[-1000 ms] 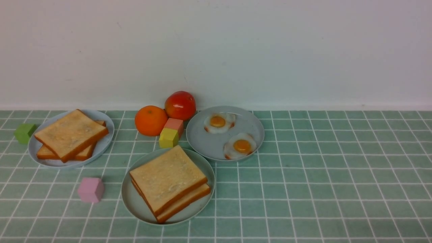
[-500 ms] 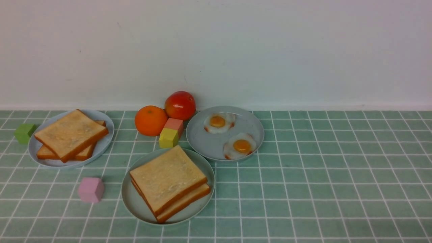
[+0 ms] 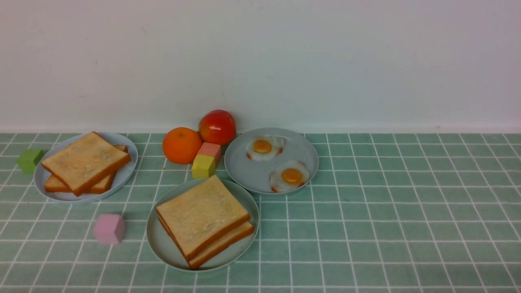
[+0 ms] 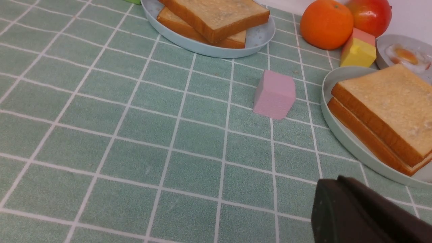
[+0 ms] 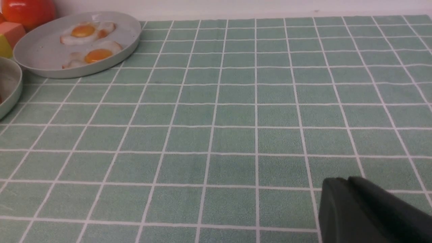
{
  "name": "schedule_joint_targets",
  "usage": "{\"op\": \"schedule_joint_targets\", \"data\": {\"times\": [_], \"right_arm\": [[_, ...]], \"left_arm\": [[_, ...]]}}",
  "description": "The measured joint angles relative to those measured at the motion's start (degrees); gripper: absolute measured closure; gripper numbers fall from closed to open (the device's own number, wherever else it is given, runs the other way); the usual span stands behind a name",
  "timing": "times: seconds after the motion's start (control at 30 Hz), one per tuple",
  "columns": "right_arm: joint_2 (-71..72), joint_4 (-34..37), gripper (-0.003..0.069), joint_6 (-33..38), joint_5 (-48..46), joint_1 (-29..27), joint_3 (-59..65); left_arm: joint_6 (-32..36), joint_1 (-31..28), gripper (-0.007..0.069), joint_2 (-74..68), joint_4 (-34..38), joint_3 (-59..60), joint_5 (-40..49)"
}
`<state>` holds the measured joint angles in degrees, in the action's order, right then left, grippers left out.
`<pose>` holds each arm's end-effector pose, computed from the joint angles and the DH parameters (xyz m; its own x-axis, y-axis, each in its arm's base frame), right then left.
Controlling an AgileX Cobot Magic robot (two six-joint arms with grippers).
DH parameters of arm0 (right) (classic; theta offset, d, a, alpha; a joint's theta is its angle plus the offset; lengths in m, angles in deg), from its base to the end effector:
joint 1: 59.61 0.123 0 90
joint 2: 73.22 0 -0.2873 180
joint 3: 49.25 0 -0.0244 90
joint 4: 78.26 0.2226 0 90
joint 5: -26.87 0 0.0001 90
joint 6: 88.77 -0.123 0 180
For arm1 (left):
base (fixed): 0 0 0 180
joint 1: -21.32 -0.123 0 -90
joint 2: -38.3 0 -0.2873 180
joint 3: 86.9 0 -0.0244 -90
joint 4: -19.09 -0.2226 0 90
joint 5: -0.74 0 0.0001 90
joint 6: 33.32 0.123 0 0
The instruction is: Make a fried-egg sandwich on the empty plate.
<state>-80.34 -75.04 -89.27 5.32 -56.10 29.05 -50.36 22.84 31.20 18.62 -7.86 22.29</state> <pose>0.0522 0.0058 0.1648 -0.2952 0.0430 -0.9545 -0.0630 0.9959 0.0643 0.0525 -0.0010 0.1604 -0.2978 -0.2779 -0.9133 -0.0641 0.9603 -0.2713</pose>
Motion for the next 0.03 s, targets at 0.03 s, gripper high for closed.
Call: {"op": "schedule_joint_targets", "data": {"times": [0.03], "right_arm": [[0.0,0.0,0.0613,0.0,0.0,0.0,0.0]], "left_arm": [[0.0,0.0,0.0637,0.0,0.0,0.0,0.0]]}}
